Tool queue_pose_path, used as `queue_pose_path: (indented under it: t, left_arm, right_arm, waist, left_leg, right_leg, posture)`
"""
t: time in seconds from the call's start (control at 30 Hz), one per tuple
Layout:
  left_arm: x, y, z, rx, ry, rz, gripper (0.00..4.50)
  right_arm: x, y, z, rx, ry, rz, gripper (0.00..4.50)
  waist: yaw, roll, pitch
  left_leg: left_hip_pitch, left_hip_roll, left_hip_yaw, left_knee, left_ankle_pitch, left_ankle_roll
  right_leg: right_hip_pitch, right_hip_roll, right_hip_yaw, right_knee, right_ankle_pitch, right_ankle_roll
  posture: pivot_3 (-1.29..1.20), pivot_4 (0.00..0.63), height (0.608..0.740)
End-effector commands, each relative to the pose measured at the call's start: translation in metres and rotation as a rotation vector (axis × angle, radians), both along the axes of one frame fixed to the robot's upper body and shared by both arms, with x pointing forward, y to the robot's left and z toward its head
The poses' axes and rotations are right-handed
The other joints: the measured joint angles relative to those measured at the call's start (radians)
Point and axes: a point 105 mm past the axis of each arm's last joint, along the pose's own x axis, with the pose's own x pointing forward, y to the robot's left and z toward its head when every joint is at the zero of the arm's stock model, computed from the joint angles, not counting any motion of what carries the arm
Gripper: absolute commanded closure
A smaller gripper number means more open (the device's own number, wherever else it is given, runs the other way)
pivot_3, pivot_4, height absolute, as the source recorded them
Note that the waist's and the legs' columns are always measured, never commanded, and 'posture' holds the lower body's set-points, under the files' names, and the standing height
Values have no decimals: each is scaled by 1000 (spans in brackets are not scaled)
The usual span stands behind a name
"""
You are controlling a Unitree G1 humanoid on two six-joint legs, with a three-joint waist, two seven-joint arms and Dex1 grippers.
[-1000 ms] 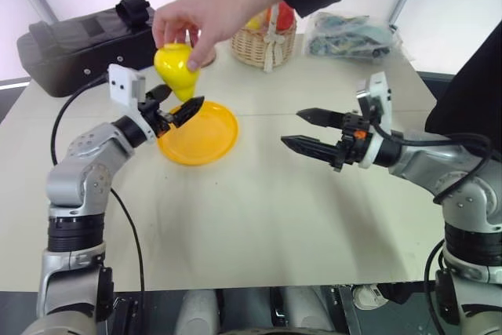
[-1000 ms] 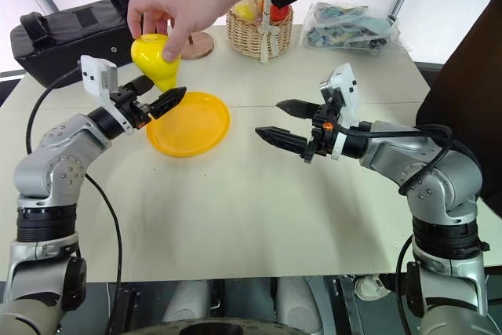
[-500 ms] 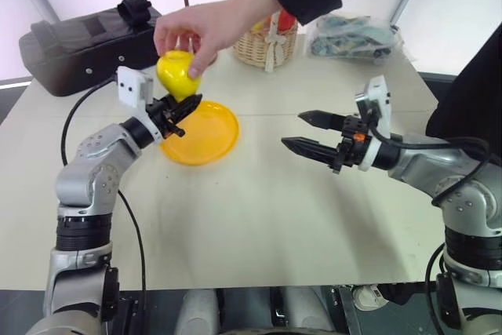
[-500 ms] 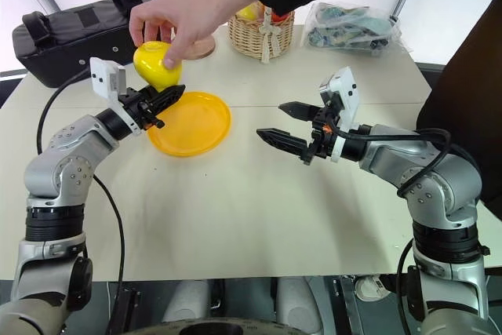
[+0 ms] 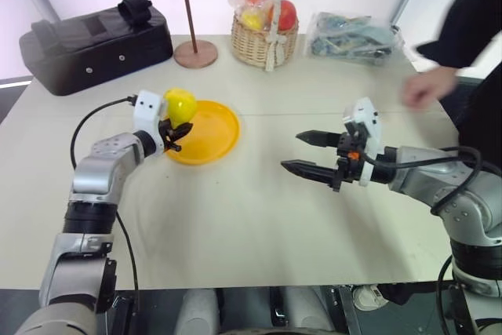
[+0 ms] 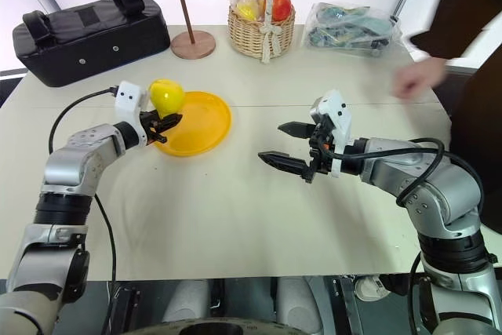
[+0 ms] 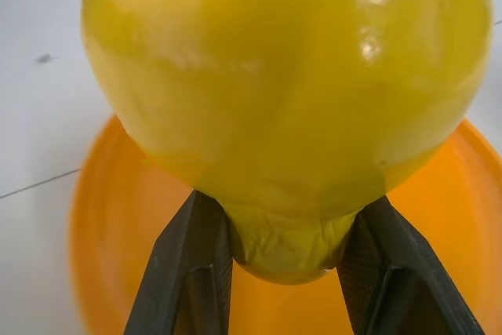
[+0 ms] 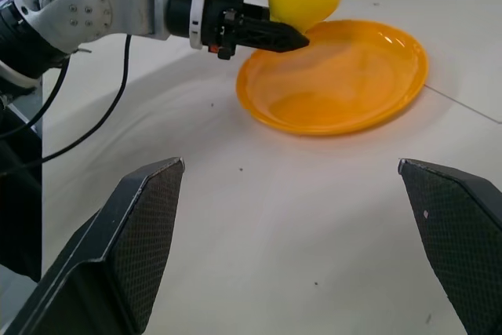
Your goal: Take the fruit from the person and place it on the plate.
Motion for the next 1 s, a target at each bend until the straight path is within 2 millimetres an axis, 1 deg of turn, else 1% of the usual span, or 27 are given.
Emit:
queue_pose_path:
  t: [0.03,0.07,0.1,0.13,0.23,0.33,0.37,0.43,0.47,0.53,0.57,0.63,0.73,0.83,0.9,1.0]
  left_arm:
    - [4,-5,10,10,-31,-27,1429]
    - [4,-6,10,12,-31,-27,868]
    - [5,-6,11,13,-31,-31,399]
    - [5,-7,11,13,-32,-34,23]
    - [6,-7,14,13,-40,-38,23]
    - [6,-4,22,8,-54,-30,23]
    - [5,0,31,-34,-74,-17,23]
    - [-12,20,62,-93,-161,-1,23]
    - [-19,26,71,-105,-185,0,23]
    - [-32,35,78,-117,-197,10,23]
    - [-38,40,79,-116,-198,22,23]
    - [-55,58,77,-111,-192,78,23]
    - [-74,77,71,-109,-196,141,23]
    - [-88,85,65,-122,-198,170,23]
    - [-98,90,58,-136,-200,206,23]
    - [-107,92,52,-138,-200,229,23]
  right_arm:
    - [-5,4,9,1,-61,18,0]
    - [-5,4,9,1,-61,18,0]
    - [-6,4,9,2,-61,15,0]
    - [-6,4,9,3,-61,13,0]
    - [-6,4,9,5,-60,7,0]
    - [-6,3,9,7,-64,0,0]
    - [-3,2,11,12,-73,-13,0]
    - [10,-6,15,24,-101,-71,0]
    - [13,-8,16,27,-109,-89,0]
    - [20,-11,16,30,-123,-119,0]
    - [24,-13,16,32,-132,-136,0]
    - [39,-20,16,36,-156,-206,0]
    - [51,-24,14,42,-178,-255,0]
    - [58,-25,11,47,-185,-273,0]
    - [63,-24,6,49,-184,-282,0]
    - [66,-22,2,50,-184,-285,0]
  waist:
    - [-1,0,0]
    - [-1,0,0]
    - [-1,0,0]
    - [0,0,0]
    - [0,0,0]
    - [0,0,0]
    - [0,0,0]
    - [0,-1,0]
    - [-11,-5,3]
    - [-14,-4,3]
    - [-10,-4,3]
    - [-6,-3,3]
    - [-3,-4,3]
    - [5,-5,4]
    - [0,-6,4]
    - [-1,-5,4]
  left_leg:
    - [0,0,0,0,0,0]
    - [0,0,0,0,0,0]
    - [0,0,0,0,0,0]
    - [0,0,0,0,0,0]
    - [0,0,0,0,0,0]
    - [0,0,0,0,0,0]
    - [0,0,0,0,0,0]
    - [0,0,0,0,0,0]
    - [0,0,0,0,0,0]
    - [0,2,0,0,0,0]
    - [0,2,0,0,0,0]
    - [0,2,0,-1,0,0]
    - [0,1,1,0,0,0]
    - [0,1,1,0,0,0]
    - [0,1,1,1,0,0]
    - [0,0,2,1,0,0]
  right_leg:
    - [0,0,0,0,0,0]
    - [0,0,0,0,0,0]
    - [0,0,0,0,0,0]
    - [0,0,0,0,0,0]
    - [0,0,0,0,0,0]
    - [0,0,0,0,0,0]
    - [0,0,0,0,0,0]
    - [0,0,0,0,0,0]
    - [0,0,0,0,0,0]
    - [-1,1,0,1,0,0]
    - [-2,1,1,1,0,0]
    - [-1,1,0,2,0,0]
    - [-1,0,1,2,0,0]
    - [-1,-1,0,1,0,0]
    - [-1,-1,0,1,0,0]
    - [-1,-2,1,1,0,0]
  posture:
    - [0,150,740]
    - [0,150,740]
    - [0,150,740]
    - [0,150,740]
    - [0,150,740]
    - [0,150,740]
    - [0,150,740]
    - [0,150,740]
    - [0,150,740]
    - [0,150,740]
    - [0,150,740]
    - [0,150,740]
    - [0,150,740]
    - [0,150,740]
    - [0,150,740]
    - [0,150,740]
